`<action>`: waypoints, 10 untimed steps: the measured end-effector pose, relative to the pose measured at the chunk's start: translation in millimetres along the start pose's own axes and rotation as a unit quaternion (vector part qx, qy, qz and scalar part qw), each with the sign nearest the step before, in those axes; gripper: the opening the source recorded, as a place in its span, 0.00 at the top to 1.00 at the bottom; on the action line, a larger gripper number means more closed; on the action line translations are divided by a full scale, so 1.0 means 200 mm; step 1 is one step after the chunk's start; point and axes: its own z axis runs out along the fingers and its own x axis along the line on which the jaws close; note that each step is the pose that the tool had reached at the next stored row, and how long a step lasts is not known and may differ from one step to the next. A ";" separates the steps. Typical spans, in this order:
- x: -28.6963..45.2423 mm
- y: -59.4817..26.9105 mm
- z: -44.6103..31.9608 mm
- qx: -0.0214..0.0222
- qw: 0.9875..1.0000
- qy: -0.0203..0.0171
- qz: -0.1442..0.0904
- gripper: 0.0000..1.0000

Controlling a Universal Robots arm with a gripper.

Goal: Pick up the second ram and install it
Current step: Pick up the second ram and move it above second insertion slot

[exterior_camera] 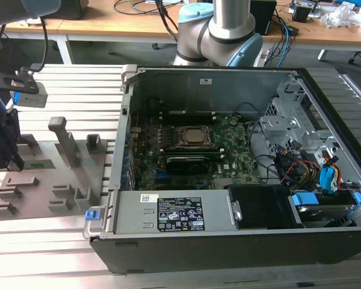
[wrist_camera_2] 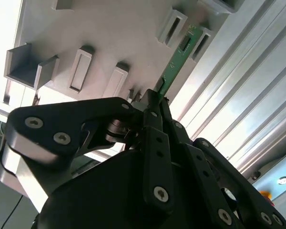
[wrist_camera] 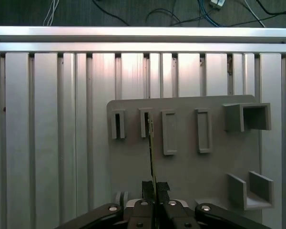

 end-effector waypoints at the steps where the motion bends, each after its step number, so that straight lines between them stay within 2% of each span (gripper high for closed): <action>1: 0.000 0.000 -0.012 0.000 1.000 0.000 0.000 0.86; 10: -0.002 0.001 -0.083 0.000 1.000 0.000 0.000 0.86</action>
